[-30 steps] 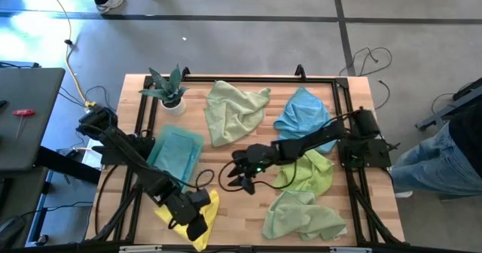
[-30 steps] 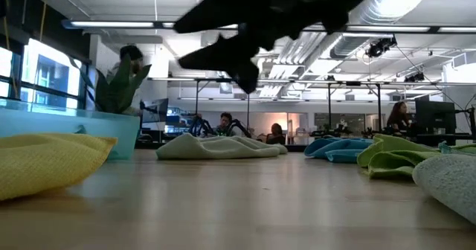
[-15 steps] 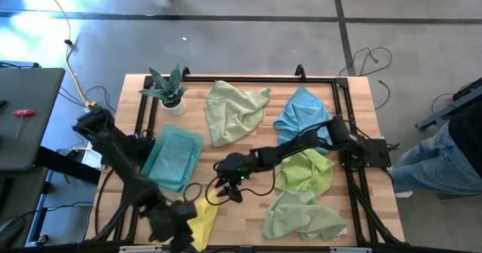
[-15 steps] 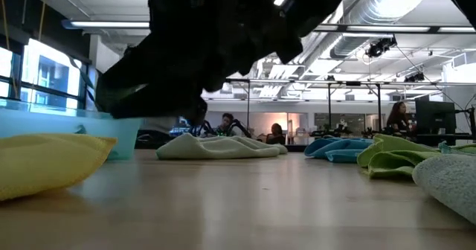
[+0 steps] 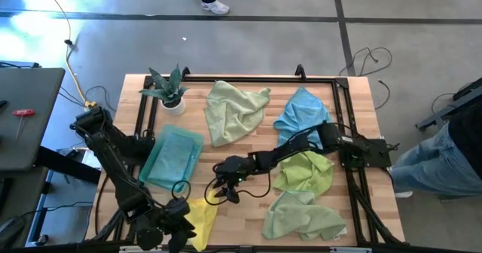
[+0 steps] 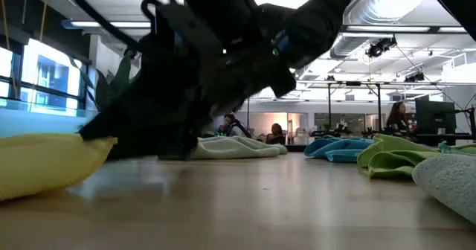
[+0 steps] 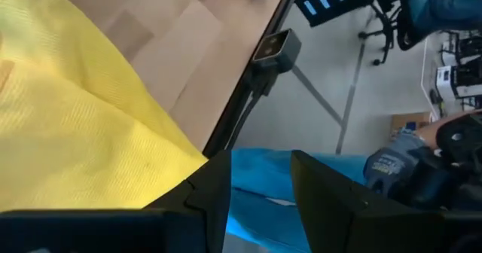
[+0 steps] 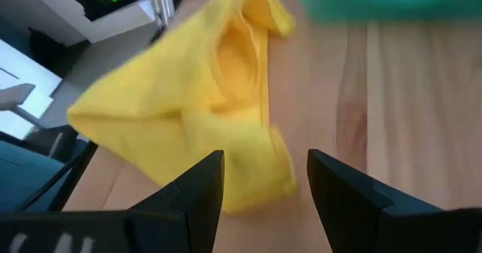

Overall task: Fold microfiber towels
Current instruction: Fold the yellow microfiber towel

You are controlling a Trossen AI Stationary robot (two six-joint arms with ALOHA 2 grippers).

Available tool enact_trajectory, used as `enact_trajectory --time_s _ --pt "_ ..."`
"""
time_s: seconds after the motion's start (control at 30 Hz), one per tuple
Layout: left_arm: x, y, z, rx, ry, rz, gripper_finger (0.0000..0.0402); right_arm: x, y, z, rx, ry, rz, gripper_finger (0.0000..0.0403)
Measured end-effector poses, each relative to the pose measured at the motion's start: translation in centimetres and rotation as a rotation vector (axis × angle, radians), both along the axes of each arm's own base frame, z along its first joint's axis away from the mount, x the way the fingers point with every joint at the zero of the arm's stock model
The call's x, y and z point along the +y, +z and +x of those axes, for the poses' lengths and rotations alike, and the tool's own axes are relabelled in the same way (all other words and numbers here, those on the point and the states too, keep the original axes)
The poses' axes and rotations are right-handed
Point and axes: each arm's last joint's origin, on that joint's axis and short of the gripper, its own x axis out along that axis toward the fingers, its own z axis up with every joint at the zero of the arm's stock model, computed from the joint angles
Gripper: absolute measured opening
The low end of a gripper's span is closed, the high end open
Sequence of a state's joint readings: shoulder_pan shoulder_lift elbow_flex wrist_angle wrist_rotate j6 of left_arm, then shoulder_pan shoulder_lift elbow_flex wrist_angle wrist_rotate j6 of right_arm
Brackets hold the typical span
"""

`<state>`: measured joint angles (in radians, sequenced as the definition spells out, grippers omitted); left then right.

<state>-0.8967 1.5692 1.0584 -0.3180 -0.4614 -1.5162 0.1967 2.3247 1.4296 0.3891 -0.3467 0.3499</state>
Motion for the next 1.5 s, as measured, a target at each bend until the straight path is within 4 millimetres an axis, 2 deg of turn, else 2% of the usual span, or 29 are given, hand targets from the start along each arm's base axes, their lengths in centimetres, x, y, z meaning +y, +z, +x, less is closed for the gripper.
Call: enact_trajectory --time_s 0.1,0.2,0.27,0.4,0.43,0.6,0.73,0.9,1.1,1.3,1.5 --pt "0.0 0.0 0.0 -0.001 -0.001 -0.001 0.0126 0.1 -0.1 0.0 0.017 0.010 0.039 0.0179" --pt "0.0 0.0 0.0 0.001 -0.001 0.001 0.0126 0.4 0.0 0.0 0.012 0.013 0.050 0.0152" --pt "0.0 0.0 0.0 0.001 -0.001 0.001 0.0126 0.6 0.1 0.0 0.008 0.014 0.075 0.0118" --pt "0.0 0.0 0.0 0.001 -0.001 0.000 0.0126 0.6 0.2 0.0 0.023 0.018 0.107 0.0022" --pt "0.0 0.0 0.0 0.000 -0.001 0.000 0.0126 0.6 0.2 0.0 0.023 0.017 0.111 0.0012" --pt "0.0 0.0 0.0 0.000 -0.002 -0.001 0.0126 0.6 0.3 0.0 0.074 0.013 0.196 0.0005" --pt "0.0 0.0 0.1 0.000 -0.001 -0.004 0.0126 0.0 1.4 -0.3 0.145 0.002 0.245 0.0002" --pt "0.6 0.0 0.7 -0.007 -0.003 0.028 0.0126 -0.7 5.7 -2.1 0.228 0.024 0.137 0.0001" --pt "2.2 0.0 2.3 -0.035 -0.010 0.131 0.0126 -1.7 12.9 -6.4 0.285 0.029 -0.052 0.0000" --pt "4.7 0.3 4.4 -0.133 0.044 0.407 0.0126 -2.9 19.5 -11.1 0.254 -0.006 -0.156 0.0000" --pt "7.8 1.7 7.4 -0.265 0.158 0.686 0.0126 -3.7 24.5 -14.9 0.128 -0.022 -0.172 0.0000"
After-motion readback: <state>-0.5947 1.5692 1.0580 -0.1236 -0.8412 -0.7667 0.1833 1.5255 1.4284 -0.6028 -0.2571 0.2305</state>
